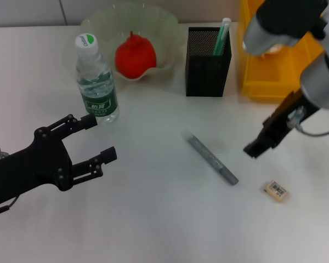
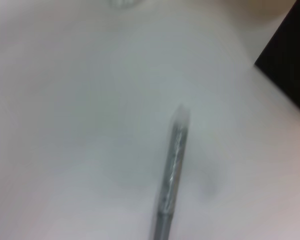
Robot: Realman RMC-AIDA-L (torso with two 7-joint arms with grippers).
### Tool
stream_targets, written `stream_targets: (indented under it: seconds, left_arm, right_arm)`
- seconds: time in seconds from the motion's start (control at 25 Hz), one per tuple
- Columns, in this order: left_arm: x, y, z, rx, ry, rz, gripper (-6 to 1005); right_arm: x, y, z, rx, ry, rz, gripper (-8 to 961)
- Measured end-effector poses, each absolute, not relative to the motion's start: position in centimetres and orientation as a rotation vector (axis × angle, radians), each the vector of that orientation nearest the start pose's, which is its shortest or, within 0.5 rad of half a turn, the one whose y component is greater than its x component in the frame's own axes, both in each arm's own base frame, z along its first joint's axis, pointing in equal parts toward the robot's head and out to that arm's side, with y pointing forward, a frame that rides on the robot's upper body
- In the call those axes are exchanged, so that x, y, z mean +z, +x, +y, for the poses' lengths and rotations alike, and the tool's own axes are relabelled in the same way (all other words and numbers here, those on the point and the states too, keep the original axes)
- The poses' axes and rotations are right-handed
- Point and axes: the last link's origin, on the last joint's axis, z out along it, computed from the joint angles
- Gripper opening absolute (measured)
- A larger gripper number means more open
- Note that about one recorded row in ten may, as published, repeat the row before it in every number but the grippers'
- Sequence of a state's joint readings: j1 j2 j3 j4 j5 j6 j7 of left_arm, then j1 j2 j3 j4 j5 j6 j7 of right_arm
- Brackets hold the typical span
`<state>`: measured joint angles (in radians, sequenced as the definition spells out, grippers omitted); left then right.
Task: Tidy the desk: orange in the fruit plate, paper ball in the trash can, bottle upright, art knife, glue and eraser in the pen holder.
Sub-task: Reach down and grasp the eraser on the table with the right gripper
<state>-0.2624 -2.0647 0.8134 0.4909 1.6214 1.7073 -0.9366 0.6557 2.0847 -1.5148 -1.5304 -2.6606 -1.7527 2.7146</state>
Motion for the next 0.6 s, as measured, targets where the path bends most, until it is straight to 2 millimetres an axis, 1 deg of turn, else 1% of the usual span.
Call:
stream_targets:
  seconds: [0.2,0.28,0.48,0.6]
  left_arm:
    - [-0.3,-30.2,24.5,-1.022,-2.51,-0.409,816]
    - [-0.3,-30.2,24.5,-1.02,-2.51,-0.411,816]
    - [-0.6,-30.3,24.6,-1.01,-2.508,-0.428,818]
    - [-0.6,-30.3,24.6,-1.008,-2.507,-0.429,818]
  right_arm:
    - [-1.4,14.4,32.5,-0.795,-2.596,0.866,718]
    - [-2.3,15.2,32.0,-0.909,-2.565,0.869,719]
    - [-3.1,16.0,31.4,-0.991,-2.526,0.881,719]
    - [-3.4,16.3,31.3,-1.001,-2.522,0.89,719]
